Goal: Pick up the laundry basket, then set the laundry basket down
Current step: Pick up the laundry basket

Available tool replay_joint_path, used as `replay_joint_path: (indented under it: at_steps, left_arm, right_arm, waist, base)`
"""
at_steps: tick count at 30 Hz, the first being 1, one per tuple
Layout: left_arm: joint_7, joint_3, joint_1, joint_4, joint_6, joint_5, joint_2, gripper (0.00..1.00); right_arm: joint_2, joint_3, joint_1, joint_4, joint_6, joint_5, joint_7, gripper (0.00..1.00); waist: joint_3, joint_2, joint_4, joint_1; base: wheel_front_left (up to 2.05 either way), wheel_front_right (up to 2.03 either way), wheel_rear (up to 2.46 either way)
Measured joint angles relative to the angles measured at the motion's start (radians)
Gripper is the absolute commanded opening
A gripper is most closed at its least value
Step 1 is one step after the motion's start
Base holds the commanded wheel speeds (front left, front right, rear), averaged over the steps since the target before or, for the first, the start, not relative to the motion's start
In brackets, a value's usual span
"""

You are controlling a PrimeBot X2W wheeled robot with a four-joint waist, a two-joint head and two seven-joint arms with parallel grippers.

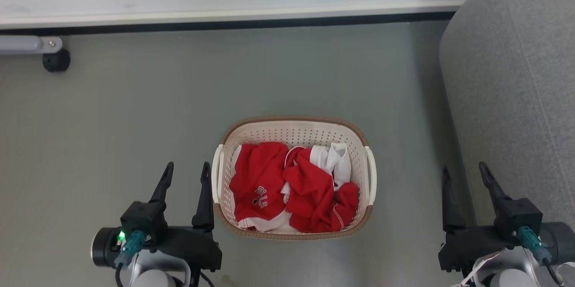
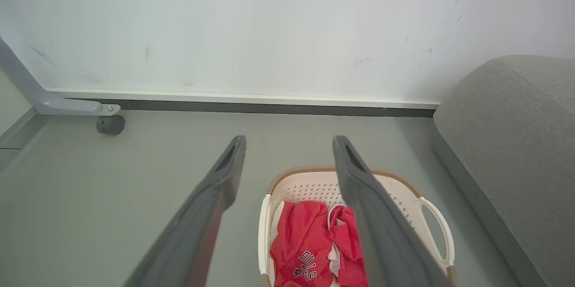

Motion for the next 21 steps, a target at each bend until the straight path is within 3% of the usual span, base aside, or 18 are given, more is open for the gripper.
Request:
replay_joint_path:
  at_steps: [21]
  left_arm:
    - [0.009, -0.020, -0.123, -0.004, -0.003, 0.008, -0.008, 1.00]
  right_arm:
    - [-0.022, -0.005, -0.094, -0.016, 0.002, 0.000, 0.004, 1.00]
  waist:
    - [0.190, -0.0001, 0.013, -0.0001]
  base:
    - [0.00, 0.00, 0.00]
